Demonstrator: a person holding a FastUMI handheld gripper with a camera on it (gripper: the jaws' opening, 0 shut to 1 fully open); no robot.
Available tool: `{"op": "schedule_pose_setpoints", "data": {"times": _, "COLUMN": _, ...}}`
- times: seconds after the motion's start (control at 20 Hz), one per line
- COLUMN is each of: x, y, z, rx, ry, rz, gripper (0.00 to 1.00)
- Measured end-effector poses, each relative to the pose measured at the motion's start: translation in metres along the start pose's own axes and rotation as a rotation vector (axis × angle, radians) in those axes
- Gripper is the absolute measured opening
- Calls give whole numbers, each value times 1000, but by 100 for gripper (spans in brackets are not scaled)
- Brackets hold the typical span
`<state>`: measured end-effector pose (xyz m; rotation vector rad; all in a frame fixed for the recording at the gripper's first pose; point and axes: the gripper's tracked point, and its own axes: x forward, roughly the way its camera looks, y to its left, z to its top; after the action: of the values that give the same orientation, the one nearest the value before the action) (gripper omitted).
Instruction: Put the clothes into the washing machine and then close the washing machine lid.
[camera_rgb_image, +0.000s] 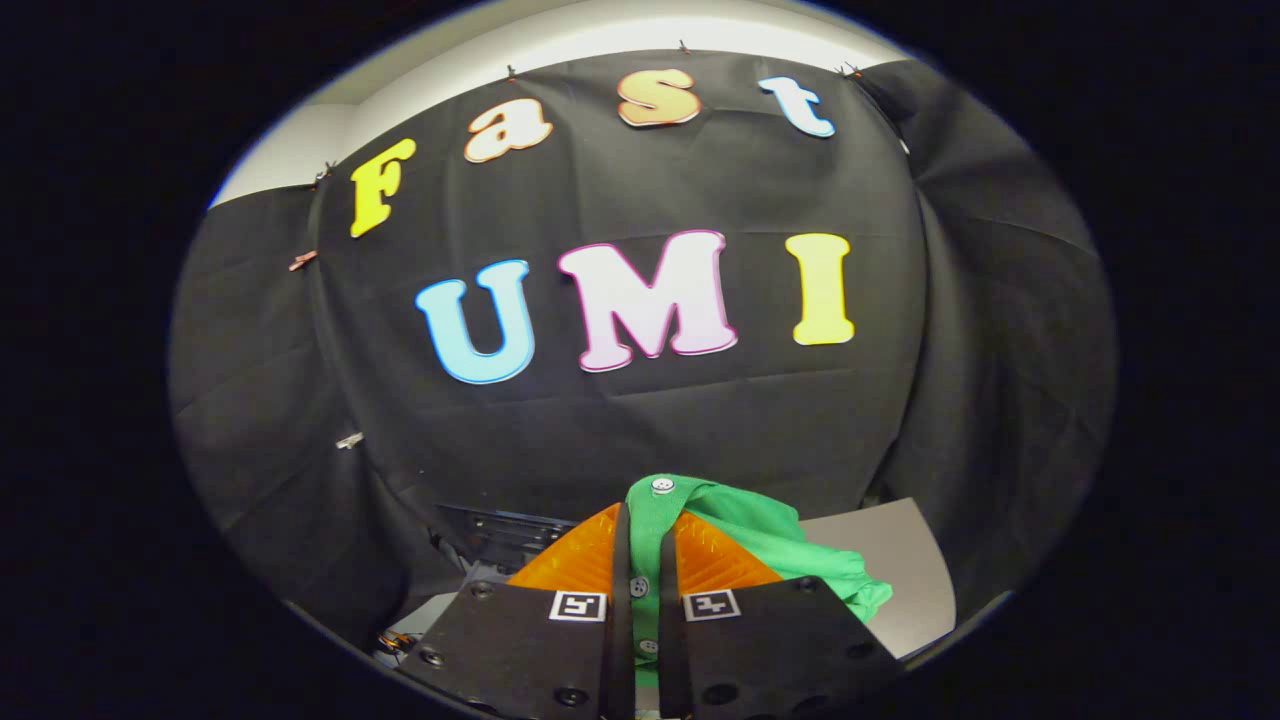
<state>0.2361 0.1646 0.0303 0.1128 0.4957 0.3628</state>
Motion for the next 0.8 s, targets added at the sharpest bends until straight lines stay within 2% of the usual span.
{"op": "schedule_pose_setpoints", "data": {"times": 0.35, "x": 20, "y": 116, "z": -24, "rx": -21, "ry": 42, "rz": 164, "gripper": 14}}
{"op": "schedule_pose_setpoints", "data": {"times": 0.5, "x": 37, "y": 158, "z": -41, "rx": -33, "ry": 71, "rz": 194, "gripper": 14}}
{"op": "schedule_pose_setpoints", "data": {"times": 0.8, "x": 84, "y": 216, "z": -110, "rx": -39, "ry": 169, "rz": 228, "gripper": 14}}
